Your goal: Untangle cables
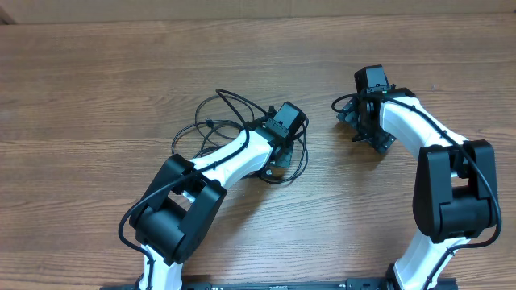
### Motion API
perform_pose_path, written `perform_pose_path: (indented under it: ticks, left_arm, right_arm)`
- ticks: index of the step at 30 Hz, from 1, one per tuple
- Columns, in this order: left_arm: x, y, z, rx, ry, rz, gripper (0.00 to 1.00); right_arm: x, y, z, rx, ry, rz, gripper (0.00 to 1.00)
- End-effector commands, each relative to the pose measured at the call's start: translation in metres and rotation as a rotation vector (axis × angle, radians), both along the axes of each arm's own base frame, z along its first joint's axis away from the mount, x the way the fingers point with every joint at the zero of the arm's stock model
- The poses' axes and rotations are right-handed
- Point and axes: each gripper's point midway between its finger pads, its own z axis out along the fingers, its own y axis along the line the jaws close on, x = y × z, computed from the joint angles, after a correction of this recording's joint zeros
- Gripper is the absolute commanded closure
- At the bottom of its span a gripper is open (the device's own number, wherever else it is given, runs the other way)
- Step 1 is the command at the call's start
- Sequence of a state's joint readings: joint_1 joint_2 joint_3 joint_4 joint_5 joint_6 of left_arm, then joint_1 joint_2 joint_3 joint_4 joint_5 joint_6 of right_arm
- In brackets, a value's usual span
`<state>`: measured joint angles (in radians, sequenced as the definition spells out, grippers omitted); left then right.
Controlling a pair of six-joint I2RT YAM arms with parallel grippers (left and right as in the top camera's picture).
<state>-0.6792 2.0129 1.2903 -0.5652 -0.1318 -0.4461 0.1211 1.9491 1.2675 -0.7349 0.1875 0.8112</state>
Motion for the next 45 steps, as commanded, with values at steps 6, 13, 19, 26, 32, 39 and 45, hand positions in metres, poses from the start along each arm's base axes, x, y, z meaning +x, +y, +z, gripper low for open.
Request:
perform_pose_path:
  ticks: [6, 13, 19, 26, 32, 39, 45]
  left_arm:
    - [-0.02, 0.009, -0.029, 0.037, 0.091, -0.003, 0.96]
    - [-0.01, 0.015, -0.027, 0.086, 0.043, -0.061, 0.91]
    - [-0.013, -0.014, -0.002, -0.048, 0.099, -0.116, 0.93]
    - [0.012, -0.008, 0.026, 0.048, 0.0, -0.184, 0.7]
    - [0.012, -0.008, 0.025, 0.047, 0.002, -0.184, 0.74]
    - [0.016, -0.008, 0.026, 0.039, -0.011, -0.18, 0.85]
    - [0.016, -0.009, 0.026, 0.034, -0.014, -0.181, 0.96]
  right_arm:
    - [0.0, -0.002, 0.003, -0.005, -0.009, -0.006, 0.0]
    - [0.0, -0.002, 0.003, -0.005, -0.009, -0.006, 0.0]
    - [0.0, -0.002, 0.003, -0.005, -0.009, -0.006, 0.0]
    - [0.0, -0.002, 0.003, -0.005, -0.009, -0.006, 0.0]
    - [0.0, -0.002, 0.003, -0.005, -0.009, -0.006, 0.0]
    - [0.0, -0.002, 0.003, -0.005, -0.009, -0.006, 0.0]
    - [0.0, -0.002, 0.003, -0.005, -0.009, -0.006, 0.0]
